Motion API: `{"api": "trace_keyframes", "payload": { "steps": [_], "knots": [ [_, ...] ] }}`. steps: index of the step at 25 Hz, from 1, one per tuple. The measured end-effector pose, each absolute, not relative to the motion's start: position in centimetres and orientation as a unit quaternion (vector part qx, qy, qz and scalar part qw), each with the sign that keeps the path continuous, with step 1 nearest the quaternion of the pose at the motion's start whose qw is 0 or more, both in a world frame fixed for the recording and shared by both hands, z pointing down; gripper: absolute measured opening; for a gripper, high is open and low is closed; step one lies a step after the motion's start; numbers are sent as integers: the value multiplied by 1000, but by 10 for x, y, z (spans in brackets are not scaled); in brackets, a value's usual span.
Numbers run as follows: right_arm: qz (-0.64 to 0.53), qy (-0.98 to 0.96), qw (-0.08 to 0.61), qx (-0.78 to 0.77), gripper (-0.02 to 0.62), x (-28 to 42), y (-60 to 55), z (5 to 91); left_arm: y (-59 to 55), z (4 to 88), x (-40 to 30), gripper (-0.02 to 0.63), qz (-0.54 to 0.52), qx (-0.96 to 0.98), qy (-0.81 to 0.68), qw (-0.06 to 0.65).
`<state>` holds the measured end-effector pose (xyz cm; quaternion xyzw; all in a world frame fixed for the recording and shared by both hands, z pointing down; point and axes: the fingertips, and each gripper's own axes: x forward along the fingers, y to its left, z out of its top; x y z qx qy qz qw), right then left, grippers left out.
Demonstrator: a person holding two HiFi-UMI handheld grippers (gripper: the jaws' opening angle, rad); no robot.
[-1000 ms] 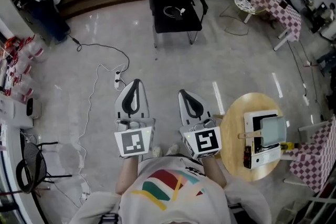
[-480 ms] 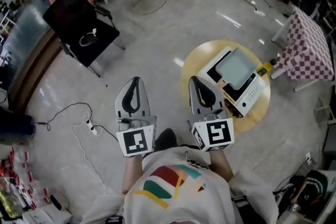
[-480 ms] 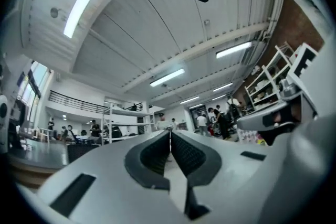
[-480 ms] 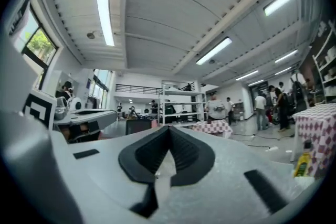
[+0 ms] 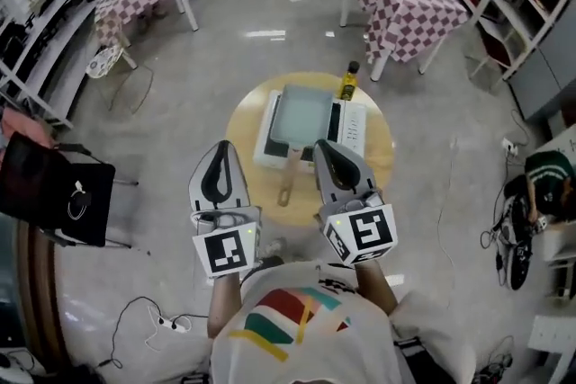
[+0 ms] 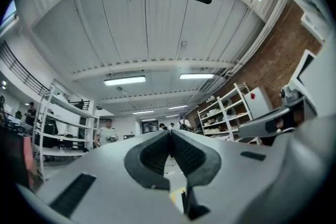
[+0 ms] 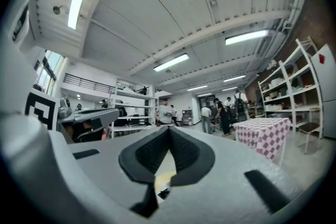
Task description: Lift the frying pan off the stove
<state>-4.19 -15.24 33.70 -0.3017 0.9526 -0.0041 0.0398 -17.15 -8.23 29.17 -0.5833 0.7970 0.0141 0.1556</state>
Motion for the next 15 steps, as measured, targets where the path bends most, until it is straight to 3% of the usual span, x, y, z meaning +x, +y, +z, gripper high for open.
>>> {"api": "trace_keyframes", "payload": {
  "steps": [15],
  "knots": [
    [-21,858,46,-512,-2,18,-177,340,-167,309,-140,8,20,-753,643,134]
  ]
}}
